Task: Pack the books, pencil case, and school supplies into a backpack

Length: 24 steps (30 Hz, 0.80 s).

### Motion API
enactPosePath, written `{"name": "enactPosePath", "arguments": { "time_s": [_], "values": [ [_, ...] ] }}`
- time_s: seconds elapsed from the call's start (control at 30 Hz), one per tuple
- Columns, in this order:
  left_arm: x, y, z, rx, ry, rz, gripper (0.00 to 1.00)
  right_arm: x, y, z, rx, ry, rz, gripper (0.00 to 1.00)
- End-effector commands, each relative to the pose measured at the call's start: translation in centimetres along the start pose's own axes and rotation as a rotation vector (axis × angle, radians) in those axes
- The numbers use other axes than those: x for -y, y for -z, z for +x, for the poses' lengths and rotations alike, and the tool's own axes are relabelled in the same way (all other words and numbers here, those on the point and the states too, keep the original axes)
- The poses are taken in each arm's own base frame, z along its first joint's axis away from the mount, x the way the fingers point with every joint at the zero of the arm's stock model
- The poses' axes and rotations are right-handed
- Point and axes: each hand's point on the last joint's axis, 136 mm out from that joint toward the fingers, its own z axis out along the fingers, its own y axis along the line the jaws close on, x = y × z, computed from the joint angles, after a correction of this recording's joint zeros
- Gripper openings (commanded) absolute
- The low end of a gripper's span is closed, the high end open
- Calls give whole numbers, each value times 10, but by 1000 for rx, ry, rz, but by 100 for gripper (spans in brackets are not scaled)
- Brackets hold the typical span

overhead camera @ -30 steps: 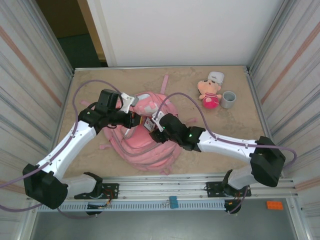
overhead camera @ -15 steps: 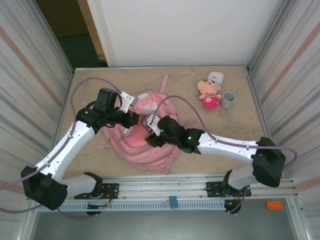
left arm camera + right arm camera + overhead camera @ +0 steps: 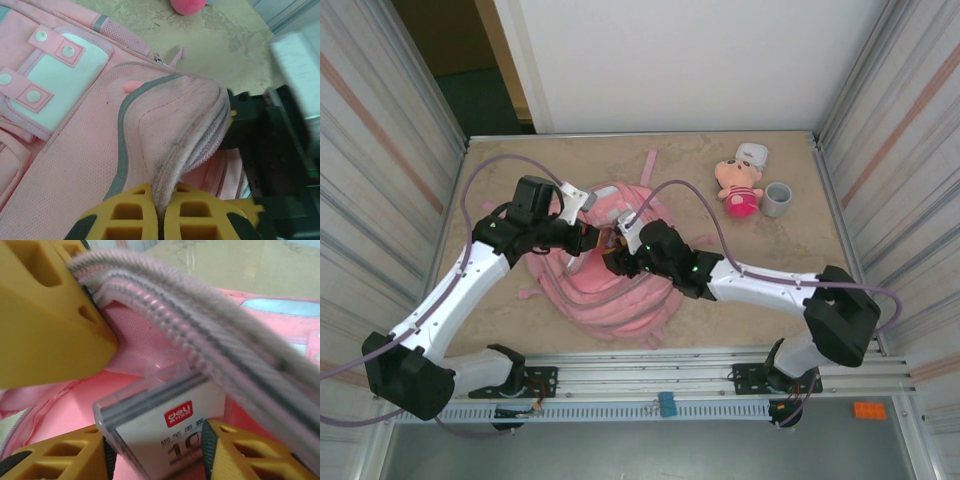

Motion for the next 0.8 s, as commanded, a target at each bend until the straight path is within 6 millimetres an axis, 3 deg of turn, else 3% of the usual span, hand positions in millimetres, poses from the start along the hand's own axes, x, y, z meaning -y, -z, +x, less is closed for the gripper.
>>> {"name": "enactPosePath", "arguments": {
  "time_s": [0.0, 0.1, 0.2, 0.33, 0.4, 0.6, 0.77],
  "values": [
    [22, 23, -33, 145, -96, 68, 0, -3, -14, 17, -79, -24, -29, 45],
    [22, 26, -36, 154, -109, 57, 0, 5, -20, 57, -186, -38, 4, 43],
    [15, 27, -36, 161, -106, 17, 0, 10, -14, 73, -214, -57, 21, 43],
    [9, 22, -31, 158, -83, -2, 0, 7, 8, 59, -184, -72, 2, 61],
    [6, 18, -26, 136, -73, -5, 0, 6, 25, 51, -185, -87, -3, 64],
    [2, 3, -6, 83, -51, 19, 0, 23, 71, 41, -167, -181, 41, 65],
    [5, -15, 19, 10, -18, 51, 0, 27, 92, 26, -96, -216, 29, 64]
  ]
}}
